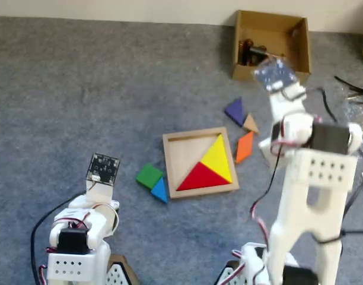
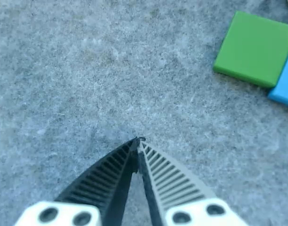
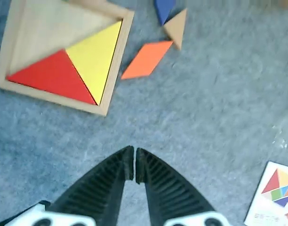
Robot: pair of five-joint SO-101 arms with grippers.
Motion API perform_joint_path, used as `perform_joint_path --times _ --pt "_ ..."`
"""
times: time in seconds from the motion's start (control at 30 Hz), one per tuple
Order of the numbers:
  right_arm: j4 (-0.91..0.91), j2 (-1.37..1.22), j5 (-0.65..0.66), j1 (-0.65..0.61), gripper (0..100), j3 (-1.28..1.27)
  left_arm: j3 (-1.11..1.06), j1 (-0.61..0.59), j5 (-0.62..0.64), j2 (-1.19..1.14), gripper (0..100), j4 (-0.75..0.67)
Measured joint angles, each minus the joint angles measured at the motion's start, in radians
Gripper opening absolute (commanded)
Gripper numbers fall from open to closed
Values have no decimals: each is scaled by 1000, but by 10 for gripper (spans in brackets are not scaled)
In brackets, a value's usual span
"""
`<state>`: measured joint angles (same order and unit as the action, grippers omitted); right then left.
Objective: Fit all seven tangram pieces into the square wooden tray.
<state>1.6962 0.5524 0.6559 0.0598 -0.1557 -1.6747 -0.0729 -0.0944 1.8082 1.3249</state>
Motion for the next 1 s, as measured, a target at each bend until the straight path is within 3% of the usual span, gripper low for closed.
perform_joint_path --times 0.37,1.0 --pt "-176 308 0 8 5 -450 0 0 0 0 5 0" --pt "-305 657 0 9 5 -931 0 0 0 0 5 0"
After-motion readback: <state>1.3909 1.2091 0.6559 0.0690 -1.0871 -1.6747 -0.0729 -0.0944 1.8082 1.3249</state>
